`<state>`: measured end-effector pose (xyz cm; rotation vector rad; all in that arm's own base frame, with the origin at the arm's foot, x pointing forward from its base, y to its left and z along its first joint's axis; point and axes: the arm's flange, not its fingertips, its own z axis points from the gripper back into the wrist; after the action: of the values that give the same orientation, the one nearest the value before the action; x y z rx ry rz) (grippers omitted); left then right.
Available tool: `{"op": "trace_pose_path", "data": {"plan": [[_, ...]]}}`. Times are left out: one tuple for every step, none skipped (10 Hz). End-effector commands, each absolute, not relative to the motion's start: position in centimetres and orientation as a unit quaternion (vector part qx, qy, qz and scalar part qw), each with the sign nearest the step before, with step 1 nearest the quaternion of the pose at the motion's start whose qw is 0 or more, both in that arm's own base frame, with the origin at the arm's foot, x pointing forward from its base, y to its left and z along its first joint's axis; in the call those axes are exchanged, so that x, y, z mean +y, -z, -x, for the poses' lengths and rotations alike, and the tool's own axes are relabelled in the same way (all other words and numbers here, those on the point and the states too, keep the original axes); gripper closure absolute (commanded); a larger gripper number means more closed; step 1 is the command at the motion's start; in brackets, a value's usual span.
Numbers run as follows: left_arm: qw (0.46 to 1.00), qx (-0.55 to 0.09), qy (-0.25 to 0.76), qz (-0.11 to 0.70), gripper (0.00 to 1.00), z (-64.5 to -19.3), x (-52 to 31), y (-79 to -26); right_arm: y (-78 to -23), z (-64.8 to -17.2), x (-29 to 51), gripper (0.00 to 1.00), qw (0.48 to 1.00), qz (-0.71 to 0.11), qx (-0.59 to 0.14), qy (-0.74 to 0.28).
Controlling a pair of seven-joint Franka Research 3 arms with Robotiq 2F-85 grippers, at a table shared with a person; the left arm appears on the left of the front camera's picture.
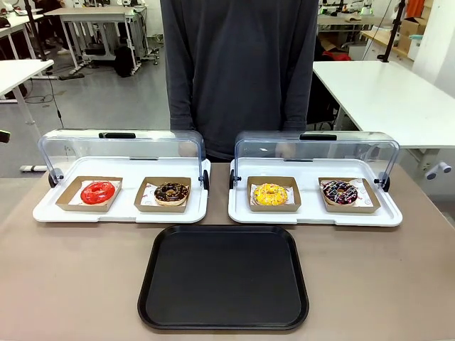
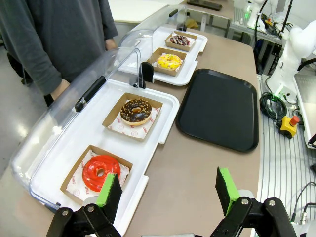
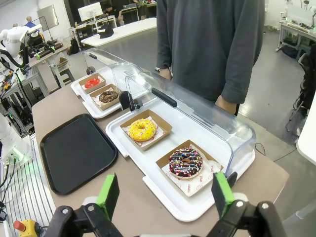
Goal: Move the third donut from the left to the tray.
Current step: Pick up the Paper togo box containing the Donut indicated by the person and place it on the Handle tray.
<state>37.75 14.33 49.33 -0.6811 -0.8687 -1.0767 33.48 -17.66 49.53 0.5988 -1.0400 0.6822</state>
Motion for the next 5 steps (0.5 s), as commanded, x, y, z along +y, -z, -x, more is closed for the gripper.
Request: {"op": "trace_pose_path", "data": {"plan": [[0.714, -0.394, 0.489, 0.309, 0.0, -37.83, 14.4, -49.49, -49.63, -33.9, -17.67, 0.0, 0.76, -0.274, -0.494, -0.32], [0.714, -0.394, 0.489, 0.309, 0.0, -37.83, 14.4, -49.49, -49.63, -33.9, -17.67, 0.0, 0.76, -0.274, -0.494, -0.32], [0.714, -0.394, 0.489, 0.309, 0.0, -37.83, 14.4, -49.49, -49.63, -33.9, -17.67, 0.0, 0.76, -0.274, -0.494, -0.32], [0.714, -0.394, 0.489, 0.309, 0.0, -37.83, 14.4, -49.49, -49.63, -33.9, -17.67, 0.0, 0.76, -0.274, -0.494, -0.32], [0.714, -0.394, 0.489, 0.309, 0.0, -37.83, 14.4, -49.49, -49.63, -33.9, -17.67, 0.0, 0.76, -0.274, -0.494, -0.32]]}}
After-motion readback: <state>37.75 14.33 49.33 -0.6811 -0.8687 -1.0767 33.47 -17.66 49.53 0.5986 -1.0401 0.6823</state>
